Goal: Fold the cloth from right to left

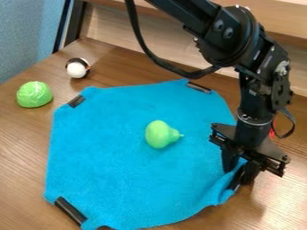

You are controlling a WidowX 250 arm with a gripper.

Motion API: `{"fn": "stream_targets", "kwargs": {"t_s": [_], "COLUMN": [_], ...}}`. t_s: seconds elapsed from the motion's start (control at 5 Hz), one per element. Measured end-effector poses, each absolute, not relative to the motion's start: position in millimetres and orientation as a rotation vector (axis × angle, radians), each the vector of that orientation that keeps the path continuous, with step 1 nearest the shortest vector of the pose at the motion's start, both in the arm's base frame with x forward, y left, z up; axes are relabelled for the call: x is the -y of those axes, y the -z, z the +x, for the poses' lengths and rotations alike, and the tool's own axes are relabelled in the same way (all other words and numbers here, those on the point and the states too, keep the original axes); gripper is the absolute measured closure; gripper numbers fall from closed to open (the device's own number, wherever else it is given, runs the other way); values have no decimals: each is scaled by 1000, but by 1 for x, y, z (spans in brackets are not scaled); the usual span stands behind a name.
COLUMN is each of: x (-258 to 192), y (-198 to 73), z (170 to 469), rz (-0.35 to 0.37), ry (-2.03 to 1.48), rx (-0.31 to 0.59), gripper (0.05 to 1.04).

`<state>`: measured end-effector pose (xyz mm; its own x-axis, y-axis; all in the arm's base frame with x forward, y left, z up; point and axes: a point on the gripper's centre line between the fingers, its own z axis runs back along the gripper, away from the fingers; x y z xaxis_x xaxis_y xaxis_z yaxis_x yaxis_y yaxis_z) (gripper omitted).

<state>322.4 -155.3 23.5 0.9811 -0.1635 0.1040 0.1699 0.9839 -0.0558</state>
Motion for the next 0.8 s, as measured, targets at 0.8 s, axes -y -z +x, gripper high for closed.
{"fn": "stream_targets", "kwargs": {"t_s": [0.8], "x": [141], "y": [-38], "z": [322], "rz": [-80], "ry": [137], "rx": [89], "gripper": [1015]}}
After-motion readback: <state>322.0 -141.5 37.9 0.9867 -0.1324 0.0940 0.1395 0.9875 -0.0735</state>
